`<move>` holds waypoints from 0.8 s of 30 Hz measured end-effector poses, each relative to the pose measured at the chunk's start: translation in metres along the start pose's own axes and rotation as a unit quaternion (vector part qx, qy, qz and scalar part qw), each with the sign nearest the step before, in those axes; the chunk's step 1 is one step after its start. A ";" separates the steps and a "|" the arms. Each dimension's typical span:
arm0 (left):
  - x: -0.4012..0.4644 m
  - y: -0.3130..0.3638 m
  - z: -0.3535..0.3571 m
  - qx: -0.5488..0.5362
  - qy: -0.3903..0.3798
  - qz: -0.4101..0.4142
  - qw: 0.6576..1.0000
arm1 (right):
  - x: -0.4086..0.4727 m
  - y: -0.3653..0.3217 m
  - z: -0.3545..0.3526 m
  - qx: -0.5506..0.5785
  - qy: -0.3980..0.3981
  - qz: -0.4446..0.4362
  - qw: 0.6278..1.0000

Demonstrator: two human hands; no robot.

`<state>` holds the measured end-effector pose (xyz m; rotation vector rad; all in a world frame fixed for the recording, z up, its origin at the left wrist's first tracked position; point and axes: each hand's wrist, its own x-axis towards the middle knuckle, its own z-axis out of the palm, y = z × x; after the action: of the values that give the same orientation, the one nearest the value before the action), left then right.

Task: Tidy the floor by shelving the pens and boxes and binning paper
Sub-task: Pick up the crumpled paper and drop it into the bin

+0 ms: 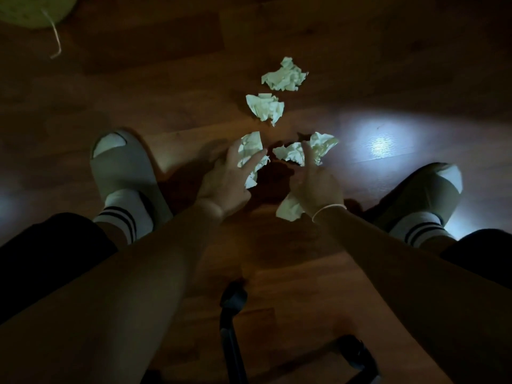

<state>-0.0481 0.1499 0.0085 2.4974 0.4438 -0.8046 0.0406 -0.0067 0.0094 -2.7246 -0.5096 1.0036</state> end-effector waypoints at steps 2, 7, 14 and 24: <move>0.013 0.005 0.000 0.042 -0.036 0.003 0.998 | 0.019 0.008 -0.002 -0.027 -0.012 0.039 0.999; 0.029 0.009 0.008 0.017 -0.026 -0.032 0.999 | 0.040 0.033 0.001 -0.013 -0.088 0.088 0.992; 0.029 0.003 -0.023 -0.077 0.003 -0.063 0.995 | 0.029 0.028 -0.005 0.043 -0.077 0.081 0.993; -0.025 -0.006 -0.221 -0.077 0.149 -0.042 0.985 | 0.011 -0.114 -0.149 0.186 0.046 0.016 0.981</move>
<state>0.0307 0.2681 0.1795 2.4716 0.6900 -0.4069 0.1174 0.0929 0.1486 -2.4350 -0.2334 0.8732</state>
